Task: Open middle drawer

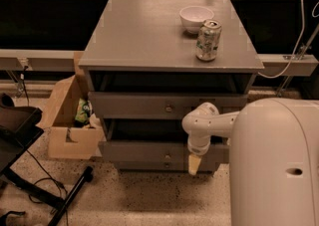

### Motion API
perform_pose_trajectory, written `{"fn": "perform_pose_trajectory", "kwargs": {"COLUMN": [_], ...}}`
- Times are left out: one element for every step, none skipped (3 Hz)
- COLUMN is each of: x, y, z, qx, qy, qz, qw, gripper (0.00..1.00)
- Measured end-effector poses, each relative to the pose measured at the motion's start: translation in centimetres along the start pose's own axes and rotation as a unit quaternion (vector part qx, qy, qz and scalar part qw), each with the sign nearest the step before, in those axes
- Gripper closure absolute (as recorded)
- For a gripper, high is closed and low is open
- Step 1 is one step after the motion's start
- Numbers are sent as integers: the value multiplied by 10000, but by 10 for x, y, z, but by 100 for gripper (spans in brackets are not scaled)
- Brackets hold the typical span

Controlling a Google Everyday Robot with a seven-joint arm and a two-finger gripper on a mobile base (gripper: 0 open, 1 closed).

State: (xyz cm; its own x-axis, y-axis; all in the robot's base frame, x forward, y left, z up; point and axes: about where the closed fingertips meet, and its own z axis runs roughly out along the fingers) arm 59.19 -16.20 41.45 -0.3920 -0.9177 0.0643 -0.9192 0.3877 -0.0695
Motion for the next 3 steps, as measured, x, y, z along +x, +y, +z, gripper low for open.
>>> {"fn": "perform_pose_trajectory", "kwargs": {"x": [29,30,30], "y": [13,13,13], "z": [37,32,26], "qx": [-514,-514,-514], "qy": [3,3,3], "qz": [435,435,435], "qw": [9977,9977,9977], "gripper": [41,63,87]}}
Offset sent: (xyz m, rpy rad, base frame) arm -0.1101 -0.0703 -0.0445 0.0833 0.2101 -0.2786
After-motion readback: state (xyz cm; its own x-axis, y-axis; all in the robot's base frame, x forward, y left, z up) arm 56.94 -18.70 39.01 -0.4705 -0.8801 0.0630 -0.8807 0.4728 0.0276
